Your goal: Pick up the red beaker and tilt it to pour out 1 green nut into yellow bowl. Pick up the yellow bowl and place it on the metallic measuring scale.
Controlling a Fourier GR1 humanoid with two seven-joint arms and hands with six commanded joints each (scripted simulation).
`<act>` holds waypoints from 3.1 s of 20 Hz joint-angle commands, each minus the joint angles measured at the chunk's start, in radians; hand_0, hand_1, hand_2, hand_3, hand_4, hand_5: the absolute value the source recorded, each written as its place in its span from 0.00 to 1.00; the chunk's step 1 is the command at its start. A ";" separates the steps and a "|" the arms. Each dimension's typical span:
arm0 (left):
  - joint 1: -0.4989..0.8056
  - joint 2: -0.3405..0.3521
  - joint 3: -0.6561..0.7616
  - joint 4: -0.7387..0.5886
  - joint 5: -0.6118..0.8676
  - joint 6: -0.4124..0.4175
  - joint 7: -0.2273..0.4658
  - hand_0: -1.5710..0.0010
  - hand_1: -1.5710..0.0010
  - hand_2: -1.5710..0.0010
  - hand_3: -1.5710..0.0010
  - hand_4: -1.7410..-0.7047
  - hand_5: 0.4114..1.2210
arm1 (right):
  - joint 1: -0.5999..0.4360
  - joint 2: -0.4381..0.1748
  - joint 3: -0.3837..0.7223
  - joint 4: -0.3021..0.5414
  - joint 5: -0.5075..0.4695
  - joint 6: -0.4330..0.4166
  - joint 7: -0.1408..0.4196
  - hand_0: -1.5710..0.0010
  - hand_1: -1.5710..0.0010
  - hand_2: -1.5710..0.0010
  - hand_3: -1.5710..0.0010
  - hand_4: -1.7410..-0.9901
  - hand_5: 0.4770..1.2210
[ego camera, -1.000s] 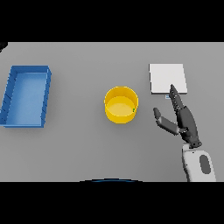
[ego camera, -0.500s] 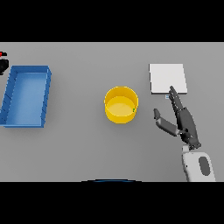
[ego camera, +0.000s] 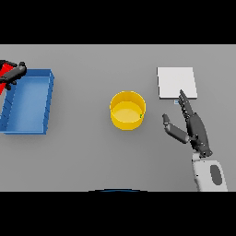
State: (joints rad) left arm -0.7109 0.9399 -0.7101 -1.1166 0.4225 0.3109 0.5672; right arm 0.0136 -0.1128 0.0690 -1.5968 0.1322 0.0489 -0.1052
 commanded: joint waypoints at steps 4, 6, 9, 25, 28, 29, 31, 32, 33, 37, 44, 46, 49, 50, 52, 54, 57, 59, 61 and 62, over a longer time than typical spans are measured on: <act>-0.014 0.015 -0.034 -0.012 -0.016 -0.068 0.032 0.74 0.78 0.81 0.88 0.90 0.32 | -0.005 -0.007 -0.004 0.010 0.009 -0.006 0.007 1.00 1.00 1.00 1.00 0.57 0.33; -0.023 0.016 -0.056 -0.009 -0.018 -0.081 0.043 0.84 0.86 0.88 0.92 0.92 0.30 | -0.007 -0.005 -0.001 0.004 0.010 -0.006 -0.004 1.00 1.00 1.00 1.00 0.57 0.33; -0.028 0.015 -0.072 0.000 -0.032 -0.085 0.043 0.92 0.93 0.94 0.96 0.95 0.30 | -0.008 -0.008 0.004 0.005 0.026 -0.014 0.003 1.00 1.00 1.00 1.00 0.58 0.32; -0.007 -0.005 -0.053 -0.028 -0.037 0.017 -0.038 1.00 1.00 1.00 1.00 0.96 0.37 | -0.309 -0.224 0.239 0.068 0.336 0.174 0.036 1.00 1.00 1.00 1.00 0.66 0.22; -0.005 0.001 -0.048 -0.027 -0.029 0.008 -0.041 1.00 1.00 1.00 1.00 0.96 0.37 | -0.387 -0.267 0.315 0.097 0.427 0.218 0.013 1.00 1.00 1.00 1.00 0.68 0.19; -0.003 -0.010 -0.055 -0.024 -0.035 0.013 -0.043 1.00 1.00 1.00 1.00 0.96 0.37 | -0.412 -0.271 0.338 0.117 0.447 0.235 0.009 1.00 1.00 1.00 1.00 0.68 0.19; -0.002 -0.015 -0.048 -0.005 -0.030 0.009 -0.061 1.00 1.00 1.00 1.00 0.95 0.37 | -0.450 -0.294 0.374 0.121 0.474 0.272 -0.024 1.00 1.00 1.00 1.00 0.67 0.19; -0.011 -0.015 -0.046 -0.003 -0.031 0.006 -0.058 1.00 1.00 1.00 1.00 0.95 0.38 | -0.471 -0.300 0.391 0.133 0.487 0.290 -0.029 1.00 1.00 1.00 1.00 0.68 0.20; -0.010 -0.015 -0.042 0.005 -0.026 -0.001 -0.072 1.00 1.00 1.00 1.00 0.95 0.38 | -0.497 -0.301 0.413 0.160 0.504 0.310 -0.028 1.00 1.00 1.00 1.00 0.69 0.21; 0.014 -0.013 -0.026 -0.010 -0.005 0.013 -0.095 1.00 1.00 1.00 1.00 0.93 0.38 | -0.553 -0.307 0.462 0.201 0.542 0.353 -0.045 1.00 1.00 1.00 1.00 0.70 0.23; 0.000 -0.025 -0.020 0.003 0.003 0.007 -0.092 1.00 1.00 1.00 1.00 0.91 0.39 | -0.608 -0.286 0.528 0.300 0.586 0.371 -0.095 1.00 1.00 1.00 1.00 0.66 0.25; 0.007 -0.022 -0.017 0.006 0.001 0.009 -0.115 1.00 1.00 1.00 1.00 0.91 0.39 | -0.612 -0.295 0.543 0.329 0.602 0.371 -0.114 1.00 1.00 1.00 1.00 0.65 0.26; -0.003 -0.025 -0.017 0.013 0.003 0.004 -0.101 1.00 1.00 1.00 1.00 0.91 0.39 | -0.627 -0.268 0.571 0.371 0.613 0.387 -0.113 1.00 1.00 1.00 1.00 0.62 0.28; 0.002 -0.025 -0.018 0.014 0.004 0.001 -0.103 1.00 1.00 1.00 1.00 0.91 0.39 | -0.627 -0.274 0.572 0.377 0.613 0.391 -0.123 1.00 1.00 1.00 1.00 0.62 0.29; -0.006 -0.026 -0.019 0.019 0.001 -0.005 -0.104 1.00 1.00 1.00 1.00 0.92 0.39 | -0.646 -0.266 0.572 0.403 0.612 0.399 -0.118 1.00 1.00 1.00 1.00 0.62 0.30; 0.009 -0.020 -0.028 -0.009 -0.004 0.012 -0.092 1.00 1.00 1.00 1.00 0.92 0.39 | -0.643 -0.258 0.582 0.418 0.616 0.396 -0.131 1.00 1.00 1.00 1.00 0.61 0.31; 0.016 -0.004 -0.023 -0.028 0.000 0.016 -0.096 1.00 1.00 1.00 1.00 0.91 0.39 | -0.654 -0.246 0.584 0.439 0.618 0.377 -0.155 1.00 1.00 0.99 0.97 0.60 0.33; 0.013 -0.008 -0.028 -0.039 -0.004 0.026 -0.083 1.00 1.00 1.00 1.00 0.91 0.40 | -0.656 -0.235 0.575 0.450 0.610 0.375 -0.144 1.00 1.00 0.97 0.94 0.58 0.39; 0.012 -0.011 -0.029 -0.039 -0.002 0.024 -0.081 1.00 1.00 1.00 1.00 0.91 0.39 | -0.648 -0.236 0.575 0.452 0.609 0.381 -0.135 0.96 0.96 0.91 0.89 0.50 0.49; 0.010 -0.014 -0.027 -0.043 0.000 0.028 -0.080 1.00 1.00 1.00 1.00 0.91 0.39 | -0.649 -0.237 0.575 0.442 0.607 0.387 -0.135 0.89 0.91 0.87 0.84 0.46 0.53</act>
State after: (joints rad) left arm -0.7005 0.9254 -0.7373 -1.1593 0.4228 0.3390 0.4868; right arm -0.6352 -0.3500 0.6439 -1.1548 0.7391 0.4363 -0.2416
